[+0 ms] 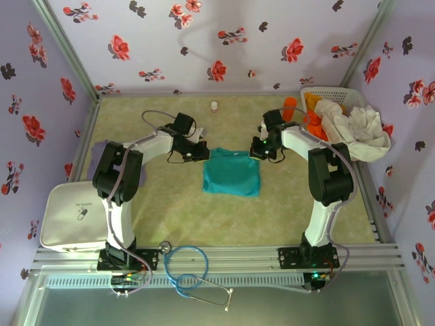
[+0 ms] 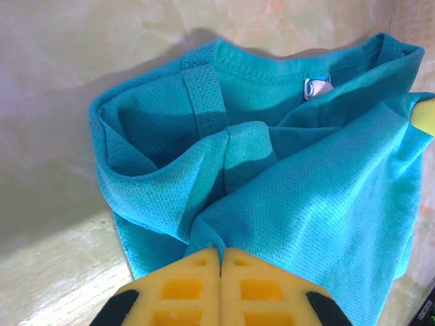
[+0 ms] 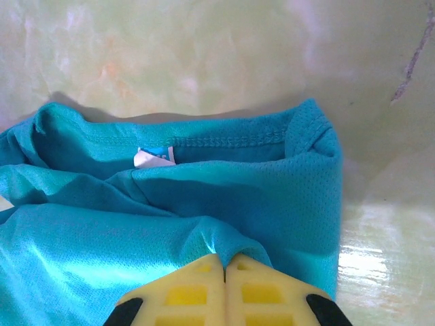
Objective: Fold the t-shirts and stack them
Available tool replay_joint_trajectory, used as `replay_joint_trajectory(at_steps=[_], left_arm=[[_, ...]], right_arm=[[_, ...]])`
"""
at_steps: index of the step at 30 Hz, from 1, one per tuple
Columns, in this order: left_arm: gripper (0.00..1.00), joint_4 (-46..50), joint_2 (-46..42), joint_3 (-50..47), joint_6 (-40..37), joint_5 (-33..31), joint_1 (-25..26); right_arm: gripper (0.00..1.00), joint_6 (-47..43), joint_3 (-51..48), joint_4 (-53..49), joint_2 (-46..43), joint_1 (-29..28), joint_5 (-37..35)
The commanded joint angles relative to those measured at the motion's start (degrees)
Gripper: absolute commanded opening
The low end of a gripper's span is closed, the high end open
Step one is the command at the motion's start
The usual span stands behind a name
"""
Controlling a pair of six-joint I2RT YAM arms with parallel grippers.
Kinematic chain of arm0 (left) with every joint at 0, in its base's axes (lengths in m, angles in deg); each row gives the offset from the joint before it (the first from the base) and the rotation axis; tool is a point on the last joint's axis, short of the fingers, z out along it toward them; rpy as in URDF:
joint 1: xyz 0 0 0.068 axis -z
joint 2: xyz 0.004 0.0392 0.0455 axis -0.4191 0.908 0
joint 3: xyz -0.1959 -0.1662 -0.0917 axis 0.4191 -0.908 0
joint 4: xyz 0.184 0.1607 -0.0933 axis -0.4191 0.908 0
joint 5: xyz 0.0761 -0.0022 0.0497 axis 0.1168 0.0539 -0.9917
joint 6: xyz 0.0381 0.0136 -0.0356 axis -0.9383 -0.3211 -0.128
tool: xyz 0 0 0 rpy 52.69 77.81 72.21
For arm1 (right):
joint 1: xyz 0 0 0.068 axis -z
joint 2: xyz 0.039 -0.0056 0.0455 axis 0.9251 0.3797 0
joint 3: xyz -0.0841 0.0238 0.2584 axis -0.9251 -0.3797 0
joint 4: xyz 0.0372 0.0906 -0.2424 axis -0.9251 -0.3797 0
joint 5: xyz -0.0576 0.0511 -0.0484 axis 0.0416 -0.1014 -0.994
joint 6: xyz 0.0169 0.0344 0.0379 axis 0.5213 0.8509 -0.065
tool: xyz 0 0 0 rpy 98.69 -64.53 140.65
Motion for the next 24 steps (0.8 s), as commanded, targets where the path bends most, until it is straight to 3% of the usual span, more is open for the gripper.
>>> replay_joint_trajectory(at_steps=[1,11,24], left_arm=[[0.0,2.3,-4.1,2.1,0.4,0.8,0.5],[0.0,3.9,-2.9,8.3,-1.5,-0.8,0.4],[0.0,1.5,6.9,16.9,-6.1,-0.6,-1.1]], right_arm=[[0.0,1.5,0.6,-0.9,-3.8,-0.3,-0.1],[0.0,6.5,0.7,2.2,-3.9,0.4,0.2],[0.0,12.5,0.0,7.7,-0.7,2.3,-0.7]])
